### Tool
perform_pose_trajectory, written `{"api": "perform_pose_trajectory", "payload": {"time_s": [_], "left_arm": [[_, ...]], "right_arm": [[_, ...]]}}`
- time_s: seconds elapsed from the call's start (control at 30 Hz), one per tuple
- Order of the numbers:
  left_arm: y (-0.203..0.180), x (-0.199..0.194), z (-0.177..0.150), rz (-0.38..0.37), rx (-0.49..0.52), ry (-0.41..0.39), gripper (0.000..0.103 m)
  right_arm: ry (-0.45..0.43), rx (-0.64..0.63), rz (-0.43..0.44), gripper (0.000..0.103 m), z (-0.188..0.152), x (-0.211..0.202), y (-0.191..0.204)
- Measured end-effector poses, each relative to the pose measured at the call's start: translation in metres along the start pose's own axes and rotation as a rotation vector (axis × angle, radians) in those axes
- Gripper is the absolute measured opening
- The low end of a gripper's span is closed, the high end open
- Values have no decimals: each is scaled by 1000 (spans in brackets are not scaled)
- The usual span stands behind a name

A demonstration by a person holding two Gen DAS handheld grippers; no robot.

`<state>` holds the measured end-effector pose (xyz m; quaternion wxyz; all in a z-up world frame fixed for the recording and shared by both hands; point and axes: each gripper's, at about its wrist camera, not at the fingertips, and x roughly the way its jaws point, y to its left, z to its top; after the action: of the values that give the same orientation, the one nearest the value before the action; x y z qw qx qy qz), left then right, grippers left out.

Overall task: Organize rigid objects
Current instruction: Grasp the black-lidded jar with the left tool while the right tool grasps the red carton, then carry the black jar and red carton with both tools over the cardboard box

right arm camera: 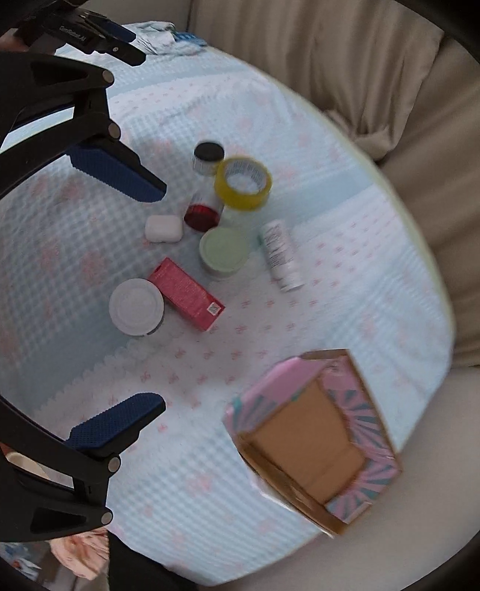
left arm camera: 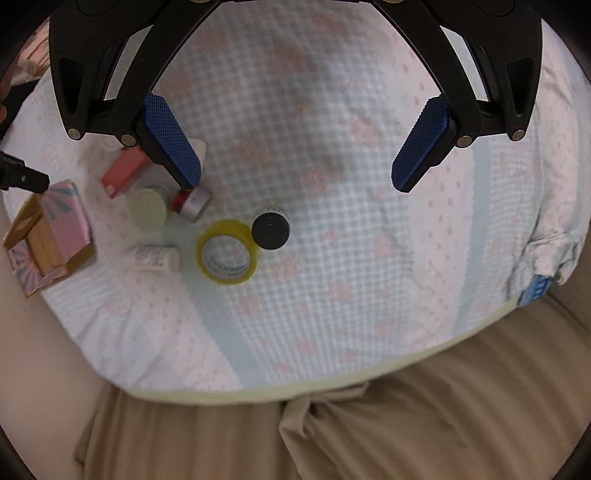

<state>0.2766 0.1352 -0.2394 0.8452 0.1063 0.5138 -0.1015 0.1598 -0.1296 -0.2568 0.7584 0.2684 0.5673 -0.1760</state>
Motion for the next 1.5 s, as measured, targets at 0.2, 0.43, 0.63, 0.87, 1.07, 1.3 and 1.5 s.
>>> {"api": "perform_pose_trajectory", "payload": {"time_s": [0.2,0.43,0.63,0.87,1.07,1.3,1.5], "left_arm": [[-14,89,11,-15,71,105,103],[-25,166,11,-7,147,147,102],[-31,206,15,-7,183,160,99],[-37,225,17,-23,200,173,83],[-30,230,14,-94,157,173,55],[-25,225,12,-99,153,144,54],[-23,201,8,-93,148,101,54]], "right_arm": [[104,60,-24,95,15,63,2],[227,164,-42,84,24,140,-7],[292,214,-86,76,20,180,-12],[322,289,-89,60,15,201,-20],[334,352,-91,48,21,209,-20],[321,378,-59,47,30,208,-25],[287,390,-5,44,21,193,-37]]}}
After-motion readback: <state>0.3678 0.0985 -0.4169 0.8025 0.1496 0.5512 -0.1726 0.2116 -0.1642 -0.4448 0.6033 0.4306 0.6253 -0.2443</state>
